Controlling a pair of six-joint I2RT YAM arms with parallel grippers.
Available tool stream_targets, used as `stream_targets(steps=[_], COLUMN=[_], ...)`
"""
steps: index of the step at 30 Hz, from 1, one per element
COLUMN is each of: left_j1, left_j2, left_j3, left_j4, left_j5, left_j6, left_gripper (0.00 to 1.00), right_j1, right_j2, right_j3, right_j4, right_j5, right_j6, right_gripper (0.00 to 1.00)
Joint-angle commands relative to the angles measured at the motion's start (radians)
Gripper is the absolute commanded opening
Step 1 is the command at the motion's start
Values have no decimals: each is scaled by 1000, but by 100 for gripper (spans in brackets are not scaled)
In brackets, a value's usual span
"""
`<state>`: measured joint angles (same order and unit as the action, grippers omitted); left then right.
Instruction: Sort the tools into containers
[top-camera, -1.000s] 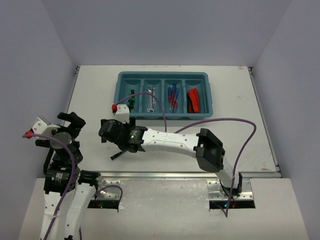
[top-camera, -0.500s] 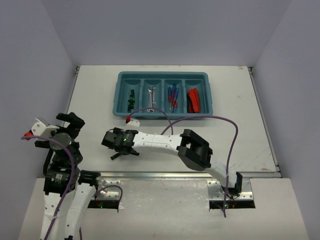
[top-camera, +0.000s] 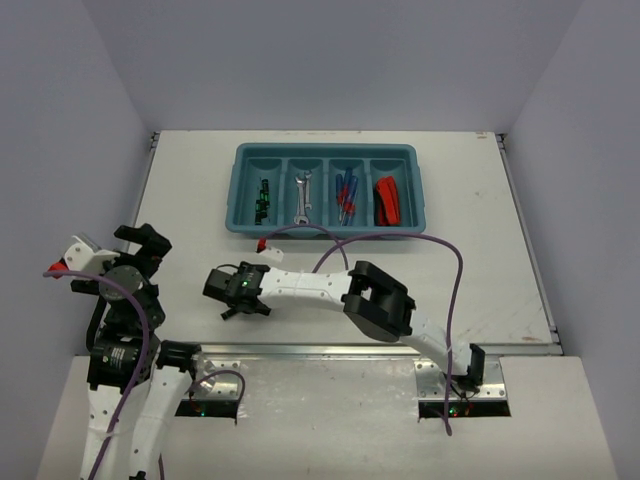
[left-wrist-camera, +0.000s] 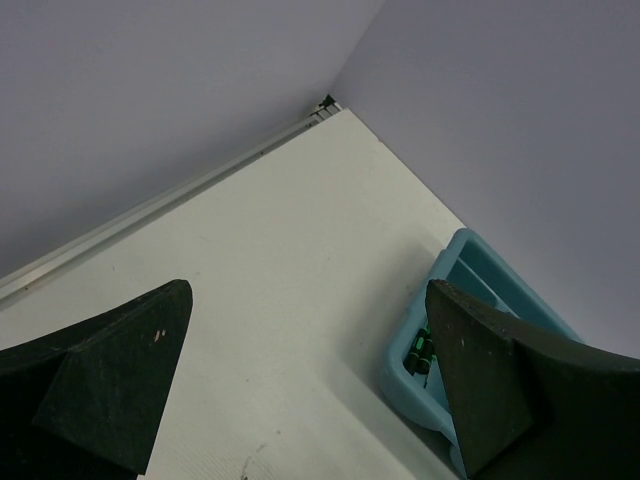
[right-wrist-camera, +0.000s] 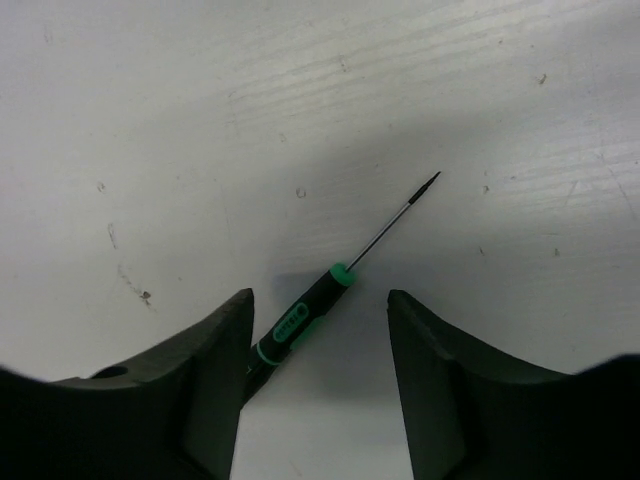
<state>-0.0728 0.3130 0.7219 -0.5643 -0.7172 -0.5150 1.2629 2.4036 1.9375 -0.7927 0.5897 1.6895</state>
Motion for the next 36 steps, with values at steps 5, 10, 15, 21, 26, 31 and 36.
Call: stream_targets(steps=[5, 10, 15, 21, 26, 31, 36], left_j1=[-4, -5, -7, -10, -10, -10, -10], left_j2=[3, 0, 1, -1, 3, 11, 15], left_j3=[14, 14, 14, 13, 11, 11, 11], left_j4=[53, 53, 53, 52, 57, 64, 64], left_j5=[35, 33, 32, 29, 43, 56, 61], left_j6=[30, 32, 35, 35, 42, 47, 50], left_gripper=[100, 100, 100, 100, 100, 100, 100], right_j1=[0, 0, -3, -7, -7, -7, -11], right_j2=[-33, -49, -90, -260, -492, -600, -640], right_j3=[-96, -126, -186, -480, -807, -894, -901], right_j4=[-46, -43, -19, 276, 705, 735, 727], right_j5=[78, 61, 65, -1, -180, -207, -199], right_j6=[75, 44, -20, -446, -736, -875, -922], right_gripper=[24, 8, 0, 0, 0, 0, 0])
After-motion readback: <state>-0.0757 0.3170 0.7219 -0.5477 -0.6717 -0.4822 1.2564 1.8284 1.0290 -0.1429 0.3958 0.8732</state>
